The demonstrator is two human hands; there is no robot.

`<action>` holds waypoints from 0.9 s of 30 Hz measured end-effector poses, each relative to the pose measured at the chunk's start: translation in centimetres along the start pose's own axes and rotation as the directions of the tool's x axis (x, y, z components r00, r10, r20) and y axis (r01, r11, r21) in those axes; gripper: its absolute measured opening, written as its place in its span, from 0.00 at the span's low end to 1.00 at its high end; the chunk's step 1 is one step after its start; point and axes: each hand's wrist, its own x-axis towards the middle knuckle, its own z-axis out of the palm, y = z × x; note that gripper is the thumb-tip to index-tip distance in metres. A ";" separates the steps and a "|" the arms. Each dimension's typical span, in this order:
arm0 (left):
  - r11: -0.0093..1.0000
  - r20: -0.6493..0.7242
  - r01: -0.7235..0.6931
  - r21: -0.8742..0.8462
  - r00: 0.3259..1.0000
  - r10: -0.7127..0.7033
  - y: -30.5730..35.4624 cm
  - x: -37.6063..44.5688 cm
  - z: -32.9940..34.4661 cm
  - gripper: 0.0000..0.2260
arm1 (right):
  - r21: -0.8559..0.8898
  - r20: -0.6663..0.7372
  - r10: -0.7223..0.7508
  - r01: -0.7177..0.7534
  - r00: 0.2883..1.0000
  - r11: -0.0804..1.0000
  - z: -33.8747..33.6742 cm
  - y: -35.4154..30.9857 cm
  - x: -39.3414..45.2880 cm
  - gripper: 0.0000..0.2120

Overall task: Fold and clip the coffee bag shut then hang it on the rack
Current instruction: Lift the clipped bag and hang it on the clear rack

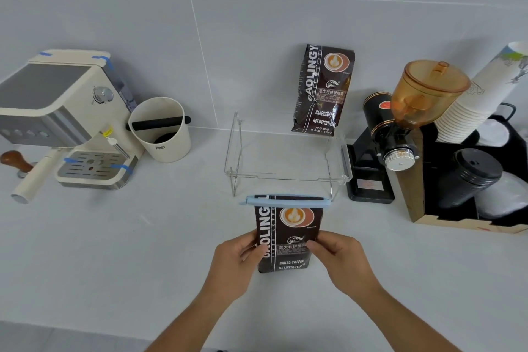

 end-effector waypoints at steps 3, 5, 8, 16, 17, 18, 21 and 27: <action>0.999 -0.037 -0.047 -0.017 0.998 0.046 1.6 0.1 -0.6 0.14 | 0.013 -0.012 -0.013 0.013 1.000 1.000 -0.5 -1.6 0.1 0.15; 0.996 -0.057 -0.090 -0.015 0.994 0.089 2.8 0.2 -1.1 0.14 | 0.030 -0.017 -0.032 0.033 0.999 0.999 -1.0 -3.2 0.2 0.14; 0.989 -0.096 -0.142 -0.029 0.986 0.139 4.8 0.3 -1.7 0.15 | 0.059 -0.017 -0.050 0.051 0.999 0.997 -1.8 -5.5 0.6 0.11; 0.963 -0.149 -0.252 -0.091 0.960 0.237 9.9 2.3 -3.8 0.13 | 0.150 -0.039 -0.132 0.136 0.991 0.979 -3.3 -11.0 2.9 0.07; 0.959 -0.148 -0.264 -0.105 0.957 0.248 10.5 2.7 -4.0 0.13 | 0.151 -0.041 -0.145 0.149 0.989 0.977 -3.4 -11.6 3.2 0.08; 0.953 -0.151 -0.279 -0.116 0.954 0.261 11.2 3.1 -4.4 0.12 | 0.153 -0.043 -0.163 0.168 0.986 0.974 -3.6 -12.4 3.5 0.08; 0.936 -0.155 -0.328 -0.130 0.939 0.307 13.0 4.2 -5.2 0.13 | 0.166 -0.063 -0.213 0.220 0.975 0.961 -3.9 -14.3 4.5 0.09; 0.910 -0.167 -0.401 -0.109 0.909 0.381 15.6 7.4 -6.5 0.13 | 0.173 -0.087 -0.269 0.281 0.959 0.944 -4.7 -17.6 6.9 0.08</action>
